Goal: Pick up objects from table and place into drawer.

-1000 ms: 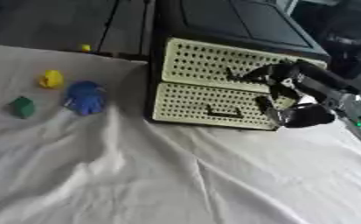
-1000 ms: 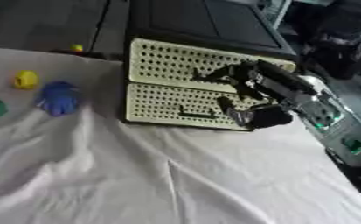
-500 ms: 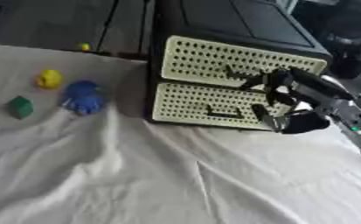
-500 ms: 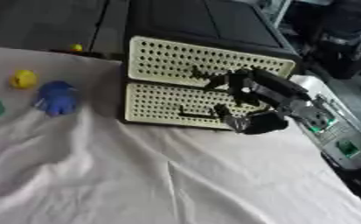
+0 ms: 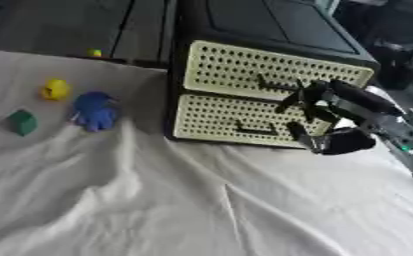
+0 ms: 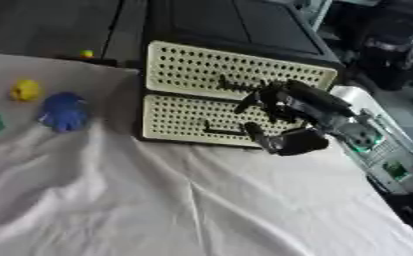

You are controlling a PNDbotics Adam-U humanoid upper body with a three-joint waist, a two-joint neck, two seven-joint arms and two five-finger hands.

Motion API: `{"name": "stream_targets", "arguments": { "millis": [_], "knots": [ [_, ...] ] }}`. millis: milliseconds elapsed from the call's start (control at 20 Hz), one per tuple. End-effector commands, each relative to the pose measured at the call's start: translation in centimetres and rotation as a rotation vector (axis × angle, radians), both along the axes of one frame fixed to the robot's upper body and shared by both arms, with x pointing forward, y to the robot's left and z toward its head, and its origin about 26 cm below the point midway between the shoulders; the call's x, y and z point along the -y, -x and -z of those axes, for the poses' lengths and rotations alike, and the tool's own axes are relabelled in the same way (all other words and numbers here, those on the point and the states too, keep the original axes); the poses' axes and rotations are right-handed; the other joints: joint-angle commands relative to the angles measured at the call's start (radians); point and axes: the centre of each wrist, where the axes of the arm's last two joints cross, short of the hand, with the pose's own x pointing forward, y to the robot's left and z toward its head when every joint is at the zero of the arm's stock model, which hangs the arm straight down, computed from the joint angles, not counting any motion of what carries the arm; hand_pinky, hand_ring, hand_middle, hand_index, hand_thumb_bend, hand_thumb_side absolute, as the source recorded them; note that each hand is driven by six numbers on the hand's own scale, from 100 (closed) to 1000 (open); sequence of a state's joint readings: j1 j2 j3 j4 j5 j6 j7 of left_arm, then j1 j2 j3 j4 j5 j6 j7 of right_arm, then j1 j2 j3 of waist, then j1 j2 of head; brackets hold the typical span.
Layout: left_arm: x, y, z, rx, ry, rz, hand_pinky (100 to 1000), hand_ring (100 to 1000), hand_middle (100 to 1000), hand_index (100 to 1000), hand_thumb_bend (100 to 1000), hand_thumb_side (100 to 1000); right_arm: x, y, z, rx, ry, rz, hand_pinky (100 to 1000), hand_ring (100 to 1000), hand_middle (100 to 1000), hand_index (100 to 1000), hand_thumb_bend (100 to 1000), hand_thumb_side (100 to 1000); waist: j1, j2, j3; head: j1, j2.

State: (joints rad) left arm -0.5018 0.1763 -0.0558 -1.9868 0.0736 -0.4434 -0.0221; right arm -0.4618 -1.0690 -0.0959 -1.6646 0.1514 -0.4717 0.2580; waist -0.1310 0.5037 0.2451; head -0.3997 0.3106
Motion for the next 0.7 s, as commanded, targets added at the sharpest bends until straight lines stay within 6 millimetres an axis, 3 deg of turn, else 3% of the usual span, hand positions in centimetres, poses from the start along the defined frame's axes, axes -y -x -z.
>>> {"name": "stream_targets", "arguments": {
  "millis": [50,500,600,650,700],
  "knots": [
    [-0.01,0.24,-0.49,0.020,-0.006,0.002,554,571,672,847,203,933,-0.10,0.82,-1.86,0.065,-0.005,-0.018,328,100,100,723,100,329,0.006,-0.020,-0.006,-0.005,-0.010],
    [0.07,0.23,-0.59,0.023,-0.001,0.005,554,572,673,849,203,935,-0.36,0.76,-1.22,0.023,0.047,-0.007,327,100,100,598,100,334,0.007,-0.014,-0.005,-0.009,-0.010],
    [0.06,0.23,-0.57,0.022,-0.001,0.005,554,571,673,849,202,936,-0.36,0.76,-1.19,0.019,0.050,-0.005,327,100,100,604,100,335,0.007,-0.013,-0.006,-0.009,-0.009],
    [0.05,0.23,-0.56,0.021,-0.001,0.004,554,571,673,850,202,936,-0.35,0.77,-1.19,0.020,0.049,-0.006,327,100,100,644,100,376,0.007,-0.012,-0.006,-0.009,-0.009],
    [0.05,0.23,-0.55,0.021,-0.001,0.004,554,571,673,850,202,936,-0.39,0.79,-1.22,0.024,0.041,-0.011,327,100,100,688,100,332,0.008,-0.012,-0.006,-0.010,-0.009]
  ]
}}
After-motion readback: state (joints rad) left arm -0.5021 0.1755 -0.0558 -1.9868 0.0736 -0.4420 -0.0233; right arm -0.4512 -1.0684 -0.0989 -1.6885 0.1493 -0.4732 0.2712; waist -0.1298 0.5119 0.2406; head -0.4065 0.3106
